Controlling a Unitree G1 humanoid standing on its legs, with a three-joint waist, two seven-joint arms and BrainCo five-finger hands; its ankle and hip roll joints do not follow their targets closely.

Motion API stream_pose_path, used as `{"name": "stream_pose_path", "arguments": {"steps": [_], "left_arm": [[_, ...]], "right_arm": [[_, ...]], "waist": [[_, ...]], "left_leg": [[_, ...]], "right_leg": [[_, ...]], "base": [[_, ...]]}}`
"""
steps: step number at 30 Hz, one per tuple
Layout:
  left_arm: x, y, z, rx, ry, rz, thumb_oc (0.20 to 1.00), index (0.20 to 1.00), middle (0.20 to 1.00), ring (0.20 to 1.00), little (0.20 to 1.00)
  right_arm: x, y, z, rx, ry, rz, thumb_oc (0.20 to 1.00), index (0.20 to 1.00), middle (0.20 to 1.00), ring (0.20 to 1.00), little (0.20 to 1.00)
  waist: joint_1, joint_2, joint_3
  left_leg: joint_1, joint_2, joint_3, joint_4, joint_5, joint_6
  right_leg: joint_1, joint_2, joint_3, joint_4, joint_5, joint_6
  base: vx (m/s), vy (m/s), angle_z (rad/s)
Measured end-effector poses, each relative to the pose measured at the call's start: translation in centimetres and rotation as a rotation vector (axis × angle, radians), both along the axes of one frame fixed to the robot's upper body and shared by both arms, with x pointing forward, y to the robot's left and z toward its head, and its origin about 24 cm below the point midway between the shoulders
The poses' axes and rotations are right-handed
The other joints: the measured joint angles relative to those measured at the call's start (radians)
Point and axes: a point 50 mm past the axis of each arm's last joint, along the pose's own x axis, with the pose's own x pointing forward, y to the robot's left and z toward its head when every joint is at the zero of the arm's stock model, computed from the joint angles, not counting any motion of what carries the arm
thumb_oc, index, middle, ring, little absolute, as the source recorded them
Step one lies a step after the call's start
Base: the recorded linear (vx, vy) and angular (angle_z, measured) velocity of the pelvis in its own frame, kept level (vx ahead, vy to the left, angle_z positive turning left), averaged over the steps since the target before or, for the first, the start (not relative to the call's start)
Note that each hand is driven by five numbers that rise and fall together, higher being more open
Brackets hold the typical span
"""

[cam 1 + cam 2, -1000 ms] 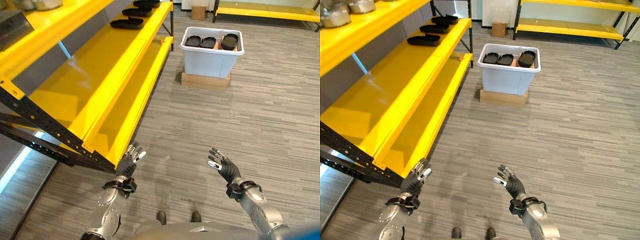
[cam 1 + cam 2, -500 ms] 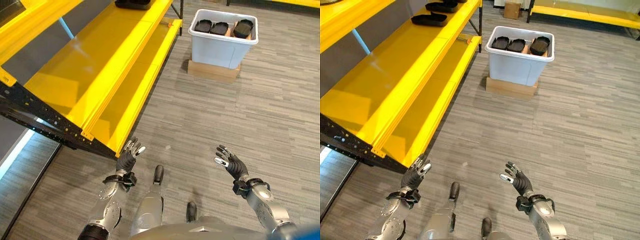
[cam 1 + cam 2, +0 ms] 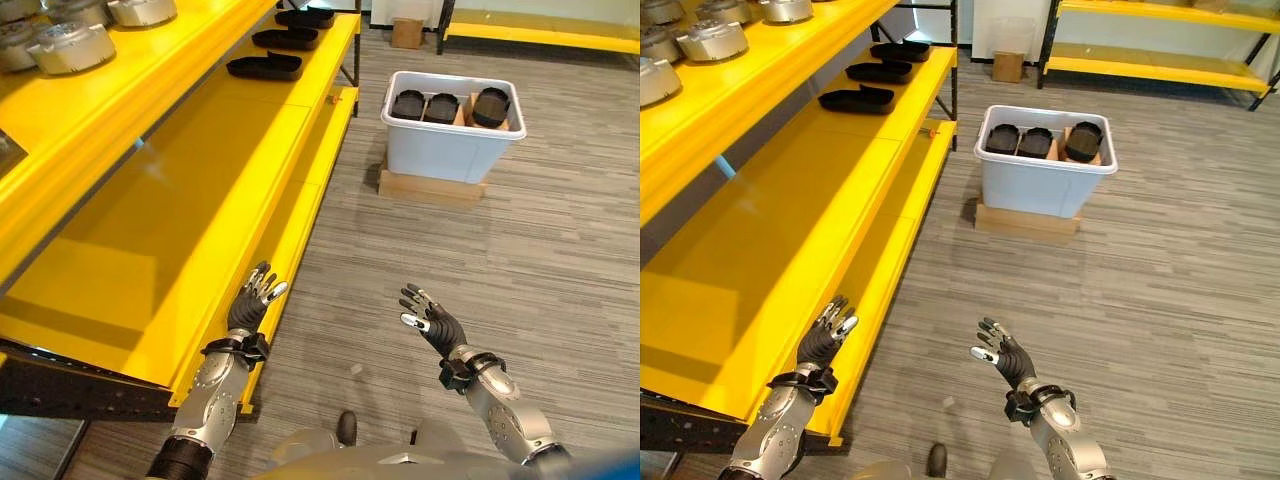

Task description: Move parts from the plastic box to the shelf.

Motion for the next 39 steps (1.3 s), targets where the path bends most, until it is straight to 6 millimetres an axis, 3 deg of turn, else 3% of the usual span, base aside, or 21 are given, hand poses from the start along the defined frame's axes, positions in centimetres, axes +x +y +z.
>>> {"name": "stream_pose_path", "arguments": {"steps": [3, 4, 6, 7, 10, 11, 12, 16, 19, 21, 24, 26, 29, 30, 31, 32, 34, 35, 36, 37, 39], "left_arm": [[-0.2, -0.1, -0.3, -0.004, 0.014, 0.000, 1.000, 1.000, 1.000, 1.000, 1.000], [-0.4, -0.1, -0.4, -0.009, 0.018, 0.003, 1.000, 1.000, 1.000, 1.000, 1.000], [-0.3, 0.0, -0.4, -0.005, 0.016, 0.004, 1.000, 1.000, 1.000, 1.000, 1.000], [-0.3, 0.0, -0.4, -0.005, 0.016, 0.001, 1.000, 1.000, 1.000, 1.000, 1.000], [-0.4, -0.4, -0.7, -0.021, 0.028, 0.006, 1.000, 1.000, 1.000, 1.000, 1.000], [-0.5, -0.4, -0.7, -0.023, 0.028, 0.002, 1.000, 1.000, 1.000, 1.000, 1.000], [-0.7, -1.1, -1.0, -0.054, 0.035, 0.013, 1.000, 1.000, 1.000, 1.000, 1.000], [-0.5, -2.1, -1.1, -0.096, 0.028, 0.016, 1.000, 1.000, 1.000, 1.000, 1.000], [-0.4, -2.0, -1.1, -0.100, 0.027, 0.028, 1.000, 1.000, 1.000, 1.000, 1.000], [-0.1, -2.1, -0.9, -0.106, 0.018, 0.028, 1.000, 1.000, 1.000, 1.000, 1.000], [-0.3, -1.7, -1.0, -0.094, 0.027, 0.028, 1.000, 1.000, 1.000, 1.000, 1.000], [-0.7, -1.3, -1.2, -0.086, 0.041, 0.034, 1.000, 1.000, 1.000, 1.000, 1.000], [-0.8, -1.3, -1.3, -0.087, 0.044, 0.036, 1.000, 1.000, 1.000, 1.000, 1.000], [-0.7, -1.6, -1.4, -0.086, 0.046, 0.023, 1.000, 1.000, 1.000, 1.000, 1.000], [-0.5, -1.8, -1.4, -0.099, 0.043, 0.035, 1.000, 1.000, 1.000, 1.000, 1.000], [-0.8, -1.9, -1.6, -0.102, 0.056, 0.032, 1.000, 1.000, 1.000, 1.000, 1.000], [-1.2, -1.7, -1.9, -0.096, 0.073, 0.037, 1.000, 1.000, 1.000, 1.000, 1.000], [-1.3, -1.4, -2.1, -0.089, 0.082, 0.042, 1.000, 1.000, 1.000, 1.000, 1.000], [-1.3, -1.4, -2.1, -0.088, 0.082, 0.043, 1.000, 1.000, 1.000, 1.000, 1.000], [-1.3, -1.2, -2.0, -0.087, 0.079, 0.050, 1.000, 1.000, 1.000, 1.000, 1.000], [-1.4, -1.1, -2.1, -0.086, 0.083, 0.055, 1.000, 1.000, 1.000, 1.000, 1.000]], "right_arm": [[-0.3, -0.1, -0.3, -0.004, 0.017, -0.001, 1.000, 1.000, 1.000, 1.000, 1.000], [-0.3, 0.0, -0.4, -0.003, 0.021, 0.000, 1.000, 1.000, 1.000, 1.000, 1.000], [-0.1, 0.1, -0.2, 0.000, 0.011, 0.002, 1.000, 1.000, 1.000, 1.000, 1.000], [-0.1, 0.1, -0.2, -0.001, 0.011, 0.000, 1.000, 1.000, 1.000, 1.000, 1.000], [-0.3, -0.1, -0.4, -0.007, 0.024, -0.004, 1.000, 1.000, 1.000, 1.000, 1.000], [-0.3, -0.1, -0.4, -0.007, 0.026, -0.003, 1.000, 1.000, 1.000, 1.000, 1.000], [-0.4, -0.4, -0.7, -0.019, 0.040, -0.007, 1.000, 1.000, 1.000, 1.000, 1.000], [0.1, -1.1, -0.4, -0.055, 0.030, 0.004, 1.000, 1.000, 1.000, 1.000, 1.000], [0.6, -1.1, 0.3, -0.056, -0.006, 0.014, 1.000, 1.000, 1.000, 1.000, 1.000], [0.7, -1.2, 0.5, -0.061, -0.015, 0.015, 1.000, 1.000, 1.000, 1.000, 1.000], [0.6, -1.0, 0.4, -0.063, -0.012, 0.027, 1.000, 1.000, 1.000, 1.000, 1.000], [0.7, -0.7, 0.4, -0.062, -0.013, 0.038, 1.000, 1.000, 1.000, 1.000, 1.000], [0.7, -0.7, 0.4, -0.063, -0.014, 0.038, 1.000, 1.000, 1.000, 1.000, 1.000], [1.2, -0.9, 0.7, -0.079, -0.028, 0.040, 1.000, 1.000, 1.000, 1.000, 1.000], [2.0, -0.9, 0.9, -0.097, -0.035, 0.050, 1.000, 1.000, 1.000, 1.000, 1.000], [2.6, -0.9, 1.3, -0.096, -0.051, 0.047, 1.000, 1.000, 1.000, 1.000, 1.000], [2.5, -1.2, 1.1, -0.096, -0.048, 0.022, 1.000, 1.000, 1.000, 1.000, 1.000], [2.1, -1.4, 0.7, -0.100, -0.030, 0.014, 1.000, 1.000, 1.000, 1.000, 1.000], [2.1, -1.4, 0.7, -0.100, -0.029, 0.013, 1.000, 1.000, 1.000, 1.000, 1.000], [1.4, -1.8, 0.2, -0.109, -0.002, -0.001, 1.000, 1.000, 1.000, 1.000, 1.000], [0.6, -1.9, -0.5, -0.113, 0.029, 0.000, 1.000, 1.000, 1.000, 1.000, 1.000]], "waist": [[-0.026, -0.021, 0.008], [-0.023, -0.027, 0.001], [-0.022, -0.042, -0.006], [-0.021, -0.045, -0.007], [-0.031, -0.046, -0.017], [-0.026, -0.049, -0.020], [-0.028, -0.019, -0.032], [-0.036, 0.015, -0.072], [-0.038, 0.004, -0.088], [-0.034, 0.001, -0.090], [-0.004, -0.046, -0.078], [0.007, -0.067, -0.071], [0.002, -0.056, -0.071], [0.008, -0.055, -0.058], [0.044, -0.082, -0.024], [0.061, -0.087, -0.017], [0.075, -0.067, -0.011], [0.078, -0.054, -0.010], [0.078, -0.054, -0.010], [0.088, -0.021, -0.010], [0.095, -0.001, -0.020]], "left_leg": [[0.060, -0.011, 0.010, -0.018, -0.015, -0.055], [0.076, -0.009, 0.016, -0.034, -0.030, -0.078], [0.095, -0.011, 0.025, -0.045, -0.053, -0.083], [0.104, -0.011, 0.026, -0.044, -0.055, -0.084], [0.175, -0.004, 0.012, -0.044, -0.098, -0.144], [0.186, -0.005, 0.016, -0.041, -0.102, -0.149], [0.223, 0.028, 0.000, -0.046, -0.125, -0.180], [0.214, 0.084, 0.023, 0.092, -0.121, -0.201], [0.127, 0.090, 0.023, 0.295, -0.117, -0.240], [0.048, 0.099, 0.024, 0.489, -0.080, -0.250], [-0.093, 0.113, 0.037, 0.729, -0.050, -0.270], [-0.124, 0.125, 0.038, 0.716, -0.051, -0.271], [-0.174, 0.153, 0.020, 0.661, -0.031, -0.290], [-0.242, 0.123, 0.037, 0.669, -0.086, -0.324], [-0.223, 0.077, 0.069, 0.535, -0.127, -0.272], [-0.238, 0.058, 0.114, 0.404, -0.110, -0.246], [-0.259, 0.070, 0.118, 0.220, -0.058, -0.240], [-0.270, 0.087, 0.118, 0.133, -0.013, -0.268], [-0.271, 0.088, 0.118, 0.129, -0.010, -0.268], [-0.290, 0.121, 0.104, 0.087, 0.021, -0.276], [-0.269, 0.134, 0.067, 0.072, 0.013, -0.280]], "right_leg": [[-0.024, 0.000, -0.098, -0.276, 0.052, -0.026], [-0.023, 0.003, -0.129, -0.424, 0.092, -0.014], [-0.019, -0.003, -0.157, -0.611, 0.163, 0.002], [-0.011, -0.006, -0.165, -0.648, 0.182, -0.008], [0.078, -0.018, -0.187, -0.690, 0.260, -0.039], [0.090, -0.018, -0.182, -0.699, 0.314, -0.077], [0.122, 0.002, -0.215, -0.699, 0.357, -0.112], [0.201, 0.077, -0.222, -0.724, 0.308, -0.191], [0.245, 0.102, -0.200, -0.751, 0.266, -0.220], [0.270, 0.129, -0.190, -0.760, 0.240, -0.240], [0.318, 0.130, -0.155, -0.775, 0.222, -0.262], [0.345, 0.122, -0.151, -0.782, 0.221, -0.260], [0.365, 0.122, -0.158, -0.792, 0.220, -0.258], [0.351, 0.107, -0.130, -0.782, 0.206, -0.240], [0.345, 0.073, -0.080, -0.774, 0.202, -0.240], [0.345, 0.056, -0.059, -0.782, 0.207, -0.247], [0.365, 0.059, -0.062, -0.788, 0.196, -0.230], [0.374, 0.065, -0.068, -0.788, 0.187, -0.227], [0.375, 0.067, -0.067, -0.788, 0.186, -0.225], [0.395, 0.081, -0.066, -0.792, 0.173, -0.217], [0.398, 0.079, -0.031, -0.793, 0.149, -0.192]], "base": [[0.38, -0.133, 0.04], [0.29, -0.131, -0.15], [0.24, -0.118, -0.16], [0.42, -0.234, -0.02], [0.37, -0.201, 0.07], [0.38, -0.220, 0.10], [0.23, -0.197, 0.09], [0.29, -0.302, -0.10], [0.23, -0.278, -0.27], [0.17, -0.219, -0.19], [0.12, -0.142, -0.30], [0.00, 0.001, -0.24], [0.26, -0.067, -0.05], [0.19, 0.001, -0.30], [0.20, 0.004, -0.55], [0.29, 0.005, -0.71], [0.25, 0.009, -0.22], [0.11, 0.008, -0.07], [0.39, 0.072, -0.16], [0.28, 0.062, -0.31], [0.29, 0.074, -0.55]]}}
